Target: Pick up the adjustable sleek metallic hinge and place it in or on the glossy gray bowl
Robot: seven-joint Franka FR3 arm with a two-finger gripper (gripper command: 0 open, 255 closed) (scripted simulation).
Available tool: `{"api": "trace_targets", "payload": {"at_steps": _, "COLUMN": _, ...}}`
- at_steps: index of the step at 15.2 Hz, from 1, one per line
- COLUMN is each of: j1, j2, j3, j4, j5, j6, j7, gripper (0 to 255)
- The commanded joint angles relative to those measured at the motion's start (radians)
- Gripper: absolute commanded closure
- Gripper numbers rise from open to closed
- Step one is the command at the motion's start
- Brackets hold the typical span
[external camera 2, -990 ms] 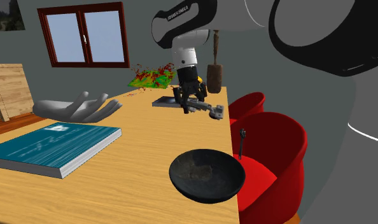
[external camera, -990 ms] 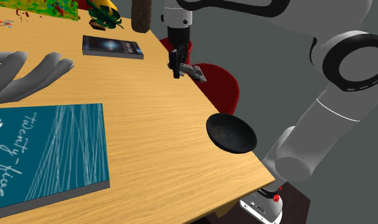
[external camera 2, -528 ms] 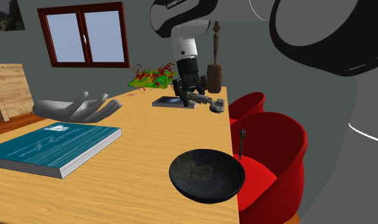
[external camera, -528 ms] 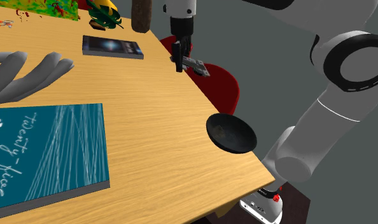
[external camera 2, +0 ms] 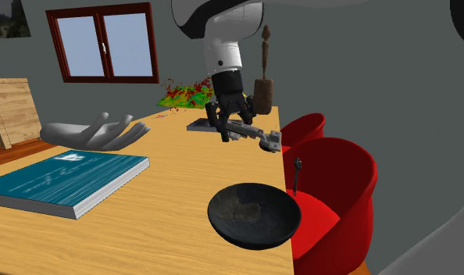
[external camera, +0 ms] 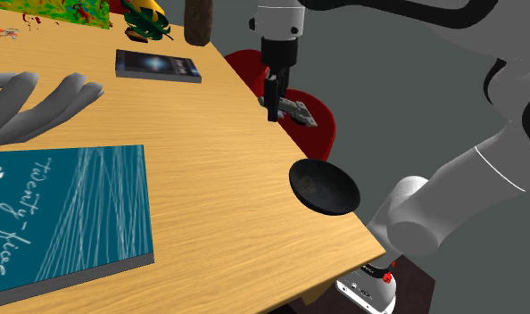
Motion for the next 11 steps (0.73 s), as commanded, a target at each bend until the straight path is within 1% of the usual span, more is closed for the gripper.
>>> {"api": "trace_targets", "payload": {"at_steps": 1, "j1": 0.012, "j2": -0.071, "j3": 0.006, "j4": -0.065, "j5": 0.023, "j6": -0.005, "j7": 0.013, "gripper": 255}}
{"api": "trace_targets", "payload": {"at_steps": 6, "j1": 0.05, "j2": -0.231, "j3": 0.032, "j4": -0.198, "j5": 0.084, "j6": -0.027, "j7": 0.059, "gripper": 255}}
{"api": "trace_targets", "payload": {"at_steps": 11, "j1": 0.095, "j2": -0.38, "j3": 0.065, "j4": -0.3, "j5": 0.153, "j6": -0.069, "j7": 0.115, "gripper": 255}}
